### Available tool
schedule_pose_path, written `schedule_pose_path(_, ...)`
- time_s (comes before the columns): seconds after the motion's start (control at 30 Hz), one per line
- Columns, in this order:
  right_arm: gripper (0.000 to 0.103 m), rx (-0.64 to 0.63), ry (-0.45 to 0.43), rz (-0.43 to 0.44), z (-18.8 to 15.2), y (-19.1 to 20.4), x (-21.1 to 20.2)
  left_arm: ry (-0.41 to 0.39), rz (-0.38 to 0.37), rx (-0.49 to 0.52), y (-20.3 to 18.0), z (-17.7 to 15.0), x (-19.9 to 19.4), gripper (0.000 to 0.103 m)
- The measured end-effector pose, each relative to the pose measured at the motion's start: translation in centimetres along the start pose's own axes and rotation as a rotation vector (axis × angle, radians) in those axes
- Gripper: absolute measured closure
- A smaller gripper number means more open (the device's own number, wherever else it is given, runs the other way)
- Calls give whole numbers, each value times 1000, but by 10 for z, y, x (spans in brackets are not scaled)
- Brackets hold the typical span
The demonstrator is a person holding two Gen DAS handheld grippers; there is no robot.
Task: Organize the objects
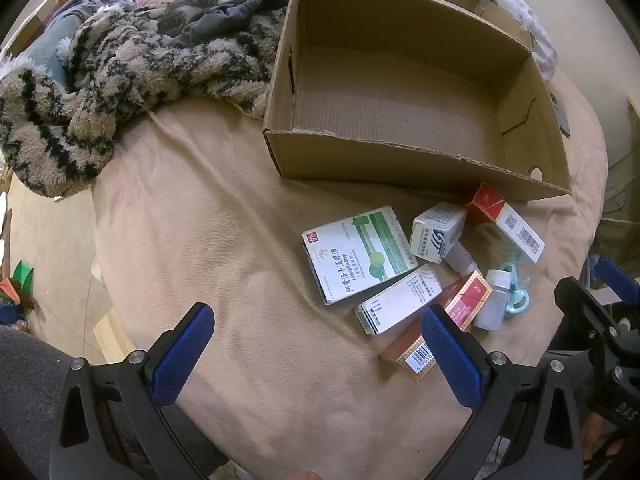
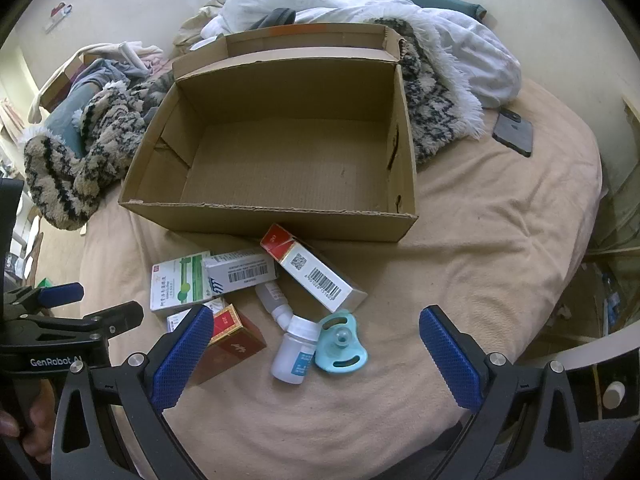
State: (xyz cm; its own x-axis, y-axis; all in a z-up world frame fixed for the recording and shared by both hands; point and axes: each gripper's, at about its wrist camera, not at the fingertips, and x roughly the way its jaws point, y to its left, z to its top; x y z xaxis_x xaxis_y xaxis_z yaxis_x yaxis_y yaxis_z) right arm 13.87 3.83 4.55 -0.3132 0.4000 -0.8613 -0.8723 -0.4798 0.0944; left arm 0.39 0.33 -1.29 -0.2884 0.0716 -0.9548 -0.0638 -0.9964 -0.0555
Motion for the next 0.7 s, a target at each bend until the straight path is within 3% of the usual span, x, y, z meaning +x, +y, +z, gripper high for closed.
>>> schedule_pose_path(0.7, 0, 0, 1, 2, 0, 0, 0, 10, -9, 5, -1, 2, 0, 0)
